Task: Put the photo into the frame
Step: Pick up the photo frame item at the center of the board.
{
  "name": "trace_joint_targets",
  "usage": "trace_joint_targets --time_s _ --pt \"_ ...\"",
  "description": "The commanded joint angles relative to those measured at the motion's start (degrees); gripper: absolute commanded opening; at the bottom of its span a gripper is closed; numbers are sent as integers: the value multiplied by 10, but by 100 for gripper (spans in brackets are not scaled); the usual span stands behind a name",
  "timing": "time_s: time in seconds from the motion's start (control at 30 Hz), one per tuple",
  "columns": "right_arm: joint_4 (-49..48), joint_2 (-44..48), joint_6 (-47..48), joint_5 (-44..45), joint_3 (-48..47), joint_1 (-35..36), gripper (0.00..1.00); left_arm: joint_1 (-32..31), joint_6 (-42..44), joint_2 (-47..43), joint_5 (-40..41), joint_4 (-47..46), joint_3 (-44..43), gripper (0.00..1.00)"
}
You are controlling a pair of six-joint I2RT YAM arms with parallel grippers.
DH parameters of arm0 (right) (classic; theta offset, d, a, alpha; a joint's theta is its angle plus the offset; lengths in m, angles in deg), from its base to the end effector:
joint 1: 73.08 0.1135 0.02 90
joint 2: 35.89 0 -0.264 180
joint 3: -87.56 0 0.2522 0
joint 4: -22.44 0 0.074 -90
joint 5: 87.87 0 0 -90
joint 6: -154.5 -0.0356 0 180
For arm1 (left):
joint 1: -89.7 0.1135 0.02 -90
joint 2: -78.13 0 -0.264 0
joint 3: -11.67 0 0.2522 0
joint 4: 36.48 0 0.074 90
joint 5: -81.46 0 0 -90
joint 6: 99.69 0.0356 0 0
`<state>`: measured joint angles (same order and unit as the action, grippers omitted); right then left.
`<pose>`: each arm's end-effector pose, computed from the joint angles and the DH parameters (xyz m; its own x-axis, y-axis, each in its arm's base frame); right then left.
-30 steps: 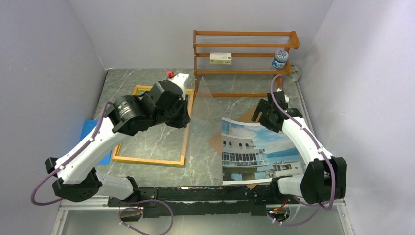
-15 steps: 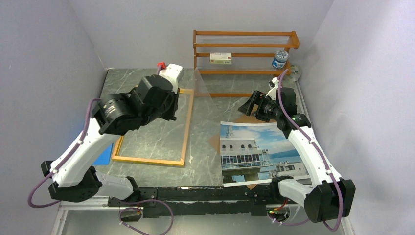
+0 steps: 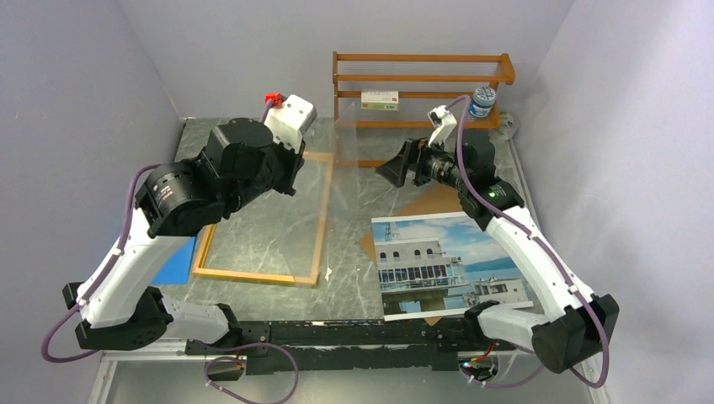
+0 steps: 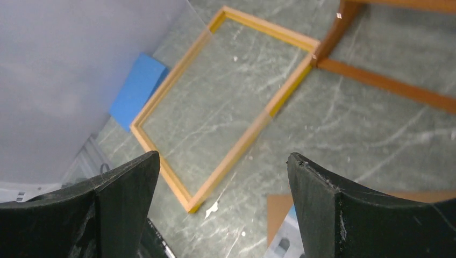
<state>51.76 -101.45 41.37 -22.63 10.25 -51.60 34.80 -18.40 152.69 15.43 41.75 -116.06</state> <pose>0.2356 0.1087 0.3731 -0.5349 0.1728 -0.8271 -0.5371 0.6860 0.4908 0.1253 -0.1532 0.5247 -0.3219 0.2174 -0.9215 0.4929 0.8695 0.0329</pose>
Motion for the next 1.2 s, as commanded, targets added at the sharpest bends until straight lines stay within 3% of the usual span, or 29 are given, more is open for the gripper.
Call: trace_joint_targets --time_s 0.0,0.13,0.33,0.47,0.57,0.87,1.03,1.17 --pt "-115 -22 46 -37 -22 6 92 1 52 -16 -24 -40 -12 3" --pt "-212 -32 59 -85 -9 8 91 1 59 -17 -50 -29 -30 3" --pt "-240 -47 92 -132 -31 9 92 1 77 -28 -126 -33 -48 2" --pt "-267 -57 79 -207 -71 8 93 1 80 0 -159 6 -127 3" --pt "-280 -72 59 -240 -91 9 94 1 95 25 -168 29 -171 2" --pt "-359 -86 14 -288 -40 6 95 1 113 37 -178 38 -181 3" --pt "-502 -95 -88 -391 6 5 87 1 102 24 -176 27 -144 3" --pt "-577 -99 -145 -419 33 6 76 1 92 10 -177 20 -109 2"
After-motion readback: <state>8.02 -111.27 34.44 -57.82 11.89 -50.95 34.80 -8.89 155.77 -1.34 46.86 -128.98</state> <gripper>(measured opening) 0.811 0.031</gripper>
